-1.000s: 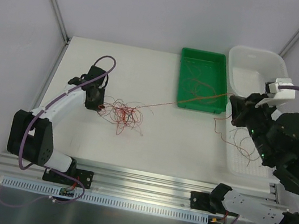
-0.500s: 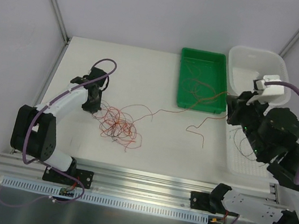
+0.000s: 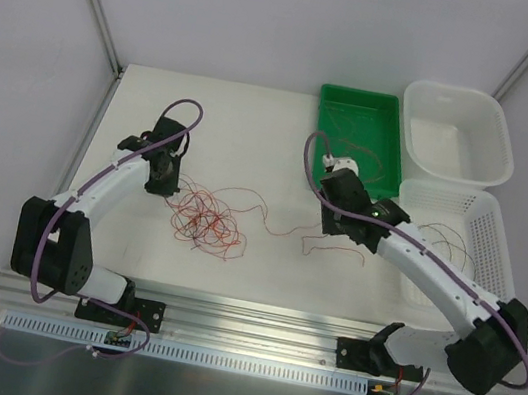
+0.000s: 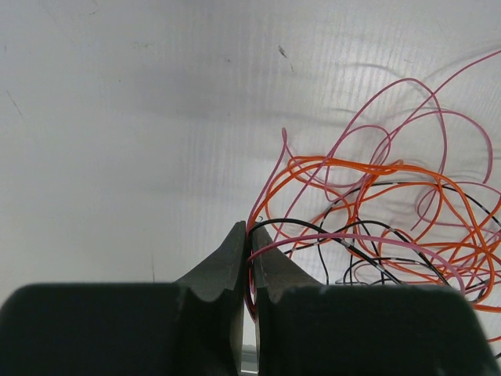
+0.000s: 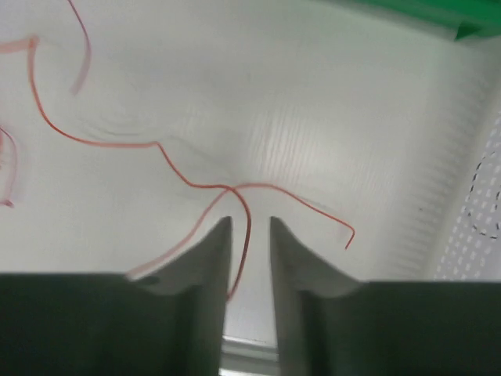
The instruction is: Untangle the cables
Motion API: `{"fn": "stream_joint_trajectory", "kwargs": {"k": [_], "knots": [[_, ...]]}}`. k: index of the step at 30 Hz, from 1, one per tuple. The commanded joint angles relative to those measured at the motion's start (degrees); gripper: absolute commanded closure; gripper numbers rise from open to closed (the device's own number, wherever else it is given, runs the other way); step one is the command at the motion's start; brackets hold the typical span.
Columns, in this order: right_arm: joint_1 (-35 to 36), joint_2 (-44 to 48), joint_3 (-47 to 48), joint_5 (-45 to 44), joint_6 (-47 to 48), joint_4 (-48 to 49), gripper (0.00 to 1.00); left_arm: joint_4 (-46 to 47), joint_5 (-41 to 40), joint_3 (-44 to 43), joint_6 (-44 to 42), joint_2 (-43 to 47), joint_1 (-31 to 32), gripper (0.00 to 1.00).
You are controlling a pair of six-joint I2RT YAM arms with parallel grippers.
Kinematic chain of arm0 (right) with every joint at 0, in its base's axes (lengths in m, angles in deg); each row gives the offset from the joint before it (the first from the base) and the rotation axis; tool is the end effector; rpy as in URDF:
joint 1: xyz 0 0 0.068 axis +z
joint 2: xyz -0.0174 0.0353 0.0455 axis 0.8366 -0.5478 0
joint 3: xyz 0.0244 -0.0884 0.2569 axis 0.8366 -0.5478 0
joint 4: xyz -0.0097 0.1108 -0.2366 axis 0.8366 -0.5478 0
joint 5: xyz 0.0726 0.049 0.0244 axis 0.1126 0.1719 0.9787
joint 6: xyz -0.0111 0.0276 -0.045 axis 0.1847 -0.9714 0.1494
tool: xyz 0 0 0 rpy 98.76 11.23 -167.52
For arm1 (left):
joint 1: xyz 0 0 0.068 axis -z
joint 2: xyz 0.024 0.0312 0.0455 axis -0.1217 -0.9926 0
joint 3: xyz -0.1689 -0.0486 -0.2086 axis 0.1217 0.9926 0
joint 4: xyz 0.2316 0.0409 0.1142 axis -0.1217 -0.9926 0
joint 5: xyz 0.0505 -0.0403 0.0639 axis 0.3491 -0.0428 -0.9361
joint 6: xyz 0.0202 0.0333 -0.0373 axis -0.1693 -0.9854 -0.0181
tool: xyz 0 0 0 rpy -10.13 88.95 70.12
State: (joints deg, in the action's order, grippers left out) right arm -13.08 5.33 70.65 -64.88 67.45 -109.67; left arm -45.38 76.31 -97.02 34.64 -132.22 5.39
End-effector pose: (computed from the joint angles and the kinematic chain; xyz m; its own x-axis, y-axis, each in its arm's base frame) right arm 0.1981 0.1712 0.3146 -0.5392 -0.4482 -0.7130 -0.4296 0.8746 -0.2249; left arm 0.2732 -0.0532 0.2428 -0.8492 -0.0613 -0.5245 -0.0924 0.9952 0.0333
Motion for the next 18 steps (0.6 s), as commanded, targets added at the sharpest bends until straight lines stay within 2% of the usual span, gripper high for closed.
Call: {"fn": "stream_joint_trajectory", "kwargs": {"k": [1,3,7,9,12,14,18], "knots": [[-1.25,-4.09,-1.83,4.81,-3.96,2.34,0.66,0.51,3.26,-1.0,-0.55,2.05,0.01,0.98],[-0.55,-6.99,-0.6,6.48,-2.21,2.16,0.5,0.6,3.88,-1.0,-0.55,2.22,0.01,0.98],[1.47,-9.28,3.7,11.58,2.54,4.09,0.29,0.69,4.15,-1.09,-0.55,2.57,0.01,0.98],[1.65,-10.25,5.2,14.83,6.22,5.32,0.28,0.69,4.41,-1.09,-0.55,2.66,0.01,0.98],[1.56,-13.93,9.76,20.0,6.68,7.25,0.28,0.69,4.85,-1.0,-0.64,2.58,0.1,0.98],[1.65,-17.62,11.26,22.3,4.84,8.13,0.28,0.69,4.94,-1.0,-0.64,2.58,0.01,0.98],[1.82,-21.85,11.45,27.58,-4.64,13.14,0.28,0.78,5.03,-1.0,-0.64,2.66,0.1,0.98]]}}
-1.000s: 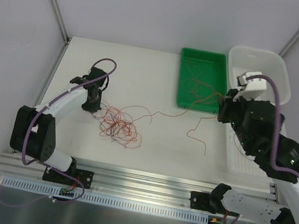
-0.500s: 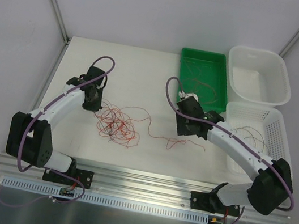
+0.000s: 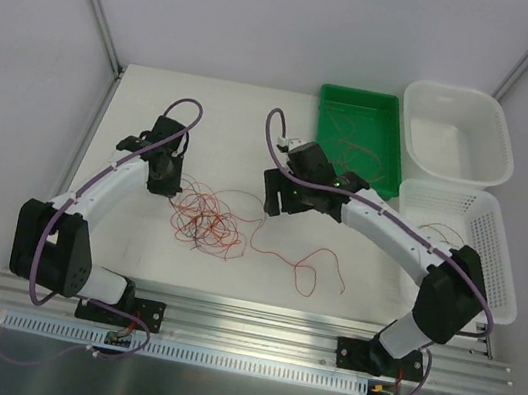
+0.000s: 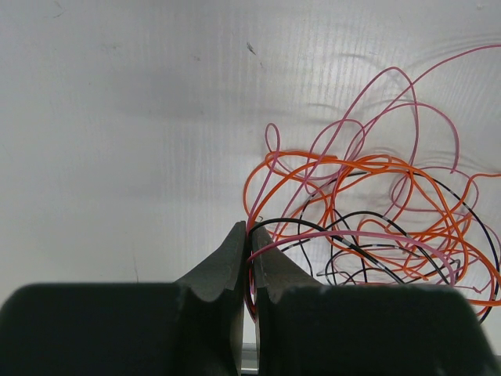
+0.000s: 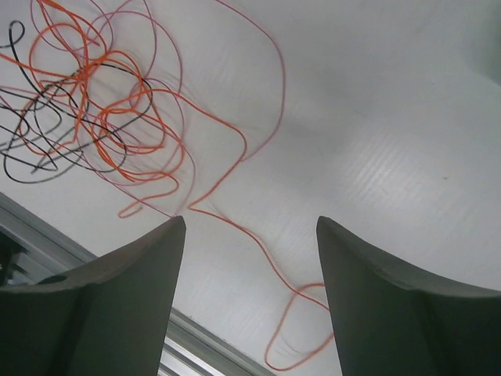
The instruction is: Untangle the cables
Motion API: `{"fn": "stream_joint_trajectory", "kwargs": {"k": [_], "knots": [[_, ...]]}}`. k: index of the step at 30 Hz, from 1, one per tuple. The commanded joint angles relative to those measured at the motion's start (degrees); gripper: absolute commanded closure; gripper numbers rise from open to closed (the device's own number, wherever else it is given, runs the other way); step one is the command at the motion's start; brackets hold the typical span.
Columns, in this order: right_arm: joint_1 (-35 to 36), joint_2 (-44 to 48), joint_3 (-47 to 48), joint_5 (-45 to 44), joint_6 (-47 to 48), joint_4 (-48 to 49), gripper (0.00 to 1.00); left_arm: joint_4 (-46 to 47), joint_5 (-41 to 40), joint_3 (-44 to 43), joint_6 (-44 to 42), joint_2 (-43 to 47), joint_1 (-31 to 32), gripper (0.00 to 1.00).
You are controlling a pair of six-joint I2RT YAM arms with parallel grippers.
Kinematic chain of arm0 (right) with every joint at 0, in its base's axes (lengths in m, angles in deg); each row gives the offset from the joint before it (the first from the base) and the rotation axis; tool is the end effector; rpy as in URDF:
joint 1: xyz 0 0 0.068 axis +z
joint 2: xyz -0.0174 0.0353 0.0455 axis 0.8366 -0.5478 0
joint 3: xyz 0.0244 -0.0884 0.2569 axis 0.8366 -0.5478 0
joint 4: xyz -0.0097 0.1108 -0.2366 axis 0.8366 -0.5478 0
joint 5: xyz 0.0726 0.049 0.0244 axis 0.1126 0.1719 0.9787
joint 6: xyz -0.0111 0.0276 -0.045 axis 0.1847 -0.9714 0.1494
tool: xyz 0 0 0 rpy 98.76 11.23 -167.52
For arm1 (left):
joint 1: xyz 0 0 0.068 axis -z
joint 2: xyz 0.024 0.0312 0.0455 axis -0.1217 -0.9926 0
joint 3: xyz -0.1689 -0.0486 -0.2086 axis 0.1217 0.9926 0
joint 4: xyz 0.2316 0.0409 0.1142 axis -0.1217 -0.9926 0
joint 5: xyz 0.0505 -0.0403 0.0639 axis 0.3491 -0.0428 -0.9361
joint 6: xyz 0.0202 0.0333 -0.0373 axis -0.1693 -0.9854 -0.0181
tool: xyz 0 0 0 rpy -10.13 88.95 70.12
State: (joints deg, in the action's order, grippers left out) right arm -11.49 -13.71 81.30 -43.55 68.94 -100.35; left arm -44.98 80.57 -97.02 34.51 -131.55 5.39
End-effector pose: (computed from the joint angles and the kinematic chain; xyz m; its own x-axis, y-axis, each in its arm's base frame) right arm 0.2478 0.2501 0.2910 -0.5125 -0.4806 -0.7117 -0.6959 0.7179 0.0163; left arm 0.2720 -0.0556 0.2458 -0.8493 -0.0619 -0.5242 -0.0528 0.9981 -0.0322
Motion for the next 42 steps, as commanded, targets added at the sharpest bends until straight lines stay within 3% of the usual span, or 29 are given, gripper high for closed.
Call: {"fn": "stream_joint_trajectory", "kwargs": {"k": [1,8,15,18,21,22,24,26,33,42], "knots": [[0.4,-3.43,-0.42,7.03,-10.76,6.53,0.28,0.38,0.77,-1.0,-0.51,1.99,0.1,0.97],[3.13,-8.96,-2.09,2.56,-22.57,11.39,0.28,0.38,1.29,-1.09,-0.42,2.07,0.01,0.97],[4.01,-15.03,-1.4,0.54,-28.12,11.66,0.39,0.3,1.03,-1.0,-0.51,2.34,0.01,0.97],[4.01,-16.53,-1.57,-1.47,-28.74,11.92,0.49,0.38,1.12,-1.0,-0.59,2.51,0.1,0.98],[4.1,-16.71,-1.92,-2.18,-28.39,11.83,0.66,0.38,1.12,-1.0,-0.51,2.78,0.1,0.97],[4.1,-16.18,-2.62,-2.36,-27.95,11.92,0.79,0.38,0.95,-0.91,-0.59,2.78,0.01,0.97],[4.18,-13.47,-2.98,-3.5,-25.85,11.05,0.95,0.47,0.51,-0.91,-0.6,2.95,0.01,0.97],[4.1,-9.53,-2.46,-4.99,-22.95,8.34,0.99,0.3,-0.02,-0.82,-0.86,3.13,0.01,0.98],[2.87,7.6,1.85,-17.82,-7.83,-2.05,0.99,0.12,-2.66,-0.65,-0.77,2.69,0.01,0.98],[-5.48,24.06,11.41,-16.08,1.14,-6.71,0.99,0.03,-3.45,-0.56,-0.86,2.07,-0.17,0.98]]}}
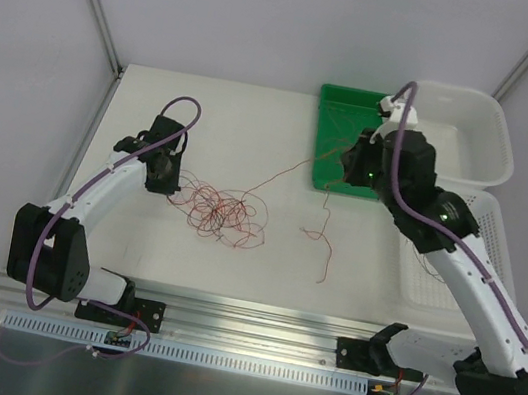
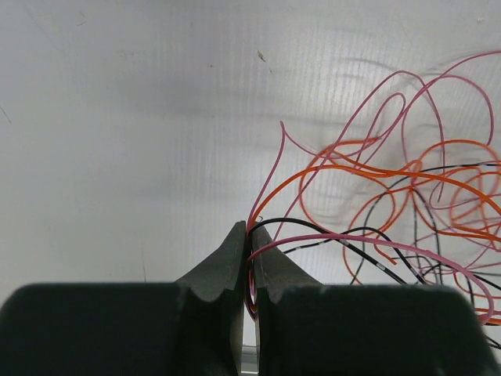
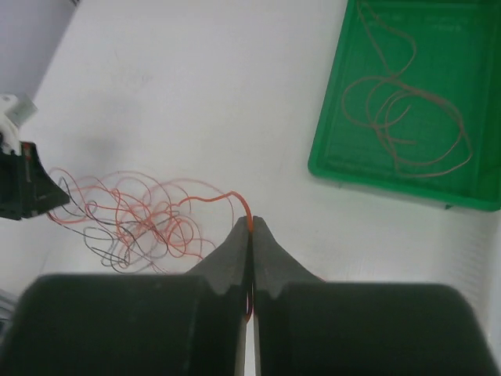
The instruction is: Untangle the cables
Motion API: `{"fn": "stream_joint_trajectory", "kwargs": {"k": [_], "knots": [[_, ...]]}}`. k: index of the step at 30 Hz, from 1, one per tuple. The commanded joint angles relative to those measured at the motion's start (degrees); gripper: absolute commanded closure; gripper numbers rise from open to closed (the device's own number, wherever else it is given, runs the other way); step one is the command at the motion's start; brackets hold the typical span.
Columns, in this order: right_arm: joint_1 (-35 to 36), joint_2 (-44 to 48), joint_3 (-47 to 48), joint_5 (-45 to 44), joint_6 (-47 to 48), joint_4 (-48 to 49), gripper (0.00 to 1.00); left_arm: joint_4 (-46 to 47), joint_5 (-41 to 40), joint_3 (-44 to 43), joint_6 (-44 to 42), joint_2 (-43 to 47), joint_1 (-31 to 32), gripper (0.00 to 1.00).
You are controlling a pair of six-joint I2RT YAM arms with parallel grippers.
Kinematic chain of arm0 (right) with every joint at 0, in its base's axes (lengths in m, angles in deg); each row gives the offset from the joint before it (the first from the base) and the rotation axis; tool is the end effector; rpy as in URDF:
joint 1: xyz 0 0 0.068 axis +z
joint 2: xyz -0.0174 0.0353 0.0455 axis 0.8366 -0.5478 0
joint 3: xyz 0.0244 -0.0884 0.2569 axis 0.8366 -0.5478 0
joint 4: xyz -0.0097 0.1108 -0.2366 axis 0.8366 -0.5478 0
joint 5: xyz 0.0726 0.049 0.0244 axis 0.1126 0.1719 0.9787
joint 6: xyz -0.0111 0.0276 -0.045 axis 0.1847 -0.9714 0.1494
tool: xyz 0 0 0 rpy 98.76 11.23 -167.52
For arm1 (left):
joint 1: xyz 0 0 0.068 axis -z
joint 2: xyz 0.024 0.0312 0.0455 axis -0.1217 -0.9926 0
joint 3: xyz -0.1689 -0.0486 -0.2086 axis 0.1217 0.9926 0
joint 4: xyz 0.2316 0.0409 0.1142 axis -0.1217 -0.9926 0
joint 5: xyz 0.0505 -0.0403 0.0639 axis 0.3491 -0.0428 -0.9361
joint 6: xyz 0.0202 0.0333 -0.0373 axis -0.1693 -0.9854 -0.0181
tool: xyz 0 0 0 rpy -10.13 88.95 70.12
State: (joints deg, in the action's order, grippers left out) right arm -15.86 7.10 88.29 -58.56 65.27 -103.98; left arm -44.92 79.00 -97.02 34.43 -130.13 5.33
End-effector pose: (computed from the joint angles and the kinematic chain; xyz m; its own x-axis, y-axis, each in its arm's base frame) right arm 0.2003 0.1612 0.4322 -0.3031 -0.1477 -0.9414 -0.4210 0.9070 -0.0068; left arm 0.2690 -0.0537 0.2523 -0.8322 -0.0642 -0.5507 -0.0664 0.9977 -0.0161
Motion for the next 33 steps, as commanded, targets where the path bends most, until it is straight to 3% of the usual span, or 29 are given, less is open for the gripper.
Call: {"fn": "stream_joint_trajectory", "kwargs": {"k": [1,6,15,20,25,29,33], "knots": [[-1.98,5.44,5.57,-0.88,6.56,-3.17,0.99,-0.03,-2.14,-0.56,-0.86,0.57,-0.1,0.98],[-2.78,8.8,11.81,-0.62,10.26,-3.17,0.99,-0.3,-3.19,-0.65,-0.77,0.21,-0.71,0.97],[-4.1,12.22,14.64,-4.13,13.25,-1.77,0.99,-1.35,-7.06,-0.82,-0.68,-1.02,-1.85,0.97],[-5.59,14.87,13.33,-5.2,13.26,0.87,0.99,-1.44,-10.66,-1.26,0.37,0.83,-6.77,0.98],[-5.86,11.71,11.39,-1.32,11.15,-2.55,0.99,-4.06,-5.23,-8.54,2.21,3.98,-8.62,0.98],[-5.86,10.66,3.75,2.72,8.43,-1.24,0.99,-5.92,3.74,-17.68,4.06,7.41,-7.84,1.0],[-6.82,9.51,-2.49,3.77,6.49,-1.06,0.99,-10.31,0.24,-28.21,2.48,8.12,-7.66,1.0]]}}
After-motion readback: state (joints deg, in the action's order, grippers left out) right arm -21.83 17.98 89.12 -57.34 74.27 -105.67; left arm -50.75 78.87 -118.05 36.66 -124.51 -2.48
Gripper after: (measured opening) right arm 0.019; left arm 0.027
